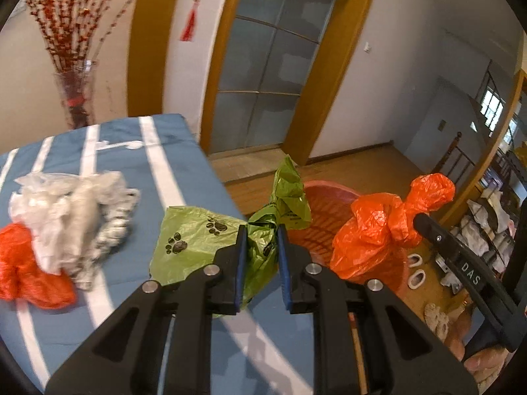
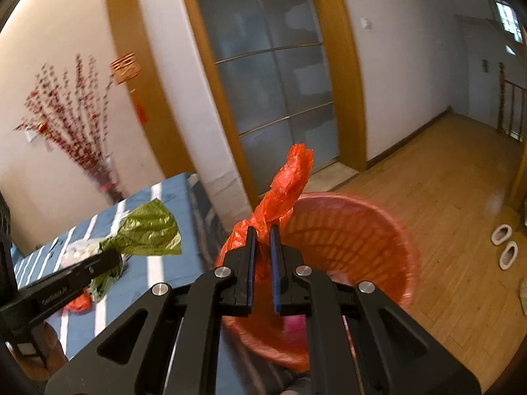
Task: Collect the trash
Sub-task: 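Carry both bags over the wastebasket and open both tools, then withdraw both open tools from the wastebasket back over the table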
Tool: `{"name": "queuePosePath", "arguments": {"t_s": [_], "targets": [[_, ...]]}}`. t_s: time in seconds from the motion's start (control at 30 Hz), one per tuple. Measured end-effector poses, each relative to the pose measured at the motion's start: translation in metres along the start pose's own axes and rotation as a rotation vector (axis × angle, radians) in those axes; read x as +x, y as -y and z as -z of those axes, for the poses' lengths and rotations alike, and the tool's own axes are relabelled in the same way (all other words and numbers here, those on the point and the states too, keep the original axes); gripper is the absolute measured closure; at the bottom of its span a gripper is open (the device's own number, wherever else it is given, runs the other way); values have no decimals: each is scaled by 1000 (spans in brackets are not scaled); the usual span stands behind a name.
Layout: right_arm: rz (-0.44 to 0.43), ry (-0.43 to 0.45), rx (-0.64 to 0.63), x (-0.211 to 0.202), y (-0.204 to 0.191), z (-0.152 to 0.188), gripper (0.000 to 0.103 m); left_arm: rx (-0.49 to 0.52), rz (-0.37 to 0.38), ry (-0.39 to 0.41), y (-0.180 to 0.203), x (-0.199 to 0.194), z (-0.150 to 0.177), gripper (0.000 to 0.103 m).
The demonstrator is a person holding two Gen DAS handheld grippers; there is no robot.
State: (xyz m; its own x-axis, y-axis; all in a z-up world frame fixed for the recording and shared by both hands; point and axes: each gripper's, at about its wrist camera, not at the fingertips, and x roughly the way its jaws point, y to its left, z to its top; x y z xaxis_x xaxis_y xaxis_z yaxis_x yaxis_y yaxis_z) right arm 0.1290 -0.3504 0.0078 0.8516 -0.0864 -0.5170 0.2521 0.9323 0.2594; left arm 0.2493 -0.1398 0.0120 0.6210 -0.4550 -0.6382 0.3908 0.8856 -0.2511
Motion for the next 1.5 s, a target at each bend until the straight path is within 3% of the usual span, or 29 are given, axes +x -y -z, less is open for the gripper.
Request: {"name": "queuePosePath", "arguments": {"t_s": [0.37,0.73,0.9,1.1,1.5], "targets": [[74,20,50,6,39,-7,94,32,65,-57,44,45,2,84],[63,-1,112,21,62,-11,93,30,112,-96,61,76,3,83],[47,-29,152,26,72,-6,84,12,113,-120,57,86,8,73],[70,-25,150,21,73,-3,68,3,71,-113,37,78,12,63],[30,-27,65,16,28,1,67,23,-92,-48,-20,23,26,42]]}}
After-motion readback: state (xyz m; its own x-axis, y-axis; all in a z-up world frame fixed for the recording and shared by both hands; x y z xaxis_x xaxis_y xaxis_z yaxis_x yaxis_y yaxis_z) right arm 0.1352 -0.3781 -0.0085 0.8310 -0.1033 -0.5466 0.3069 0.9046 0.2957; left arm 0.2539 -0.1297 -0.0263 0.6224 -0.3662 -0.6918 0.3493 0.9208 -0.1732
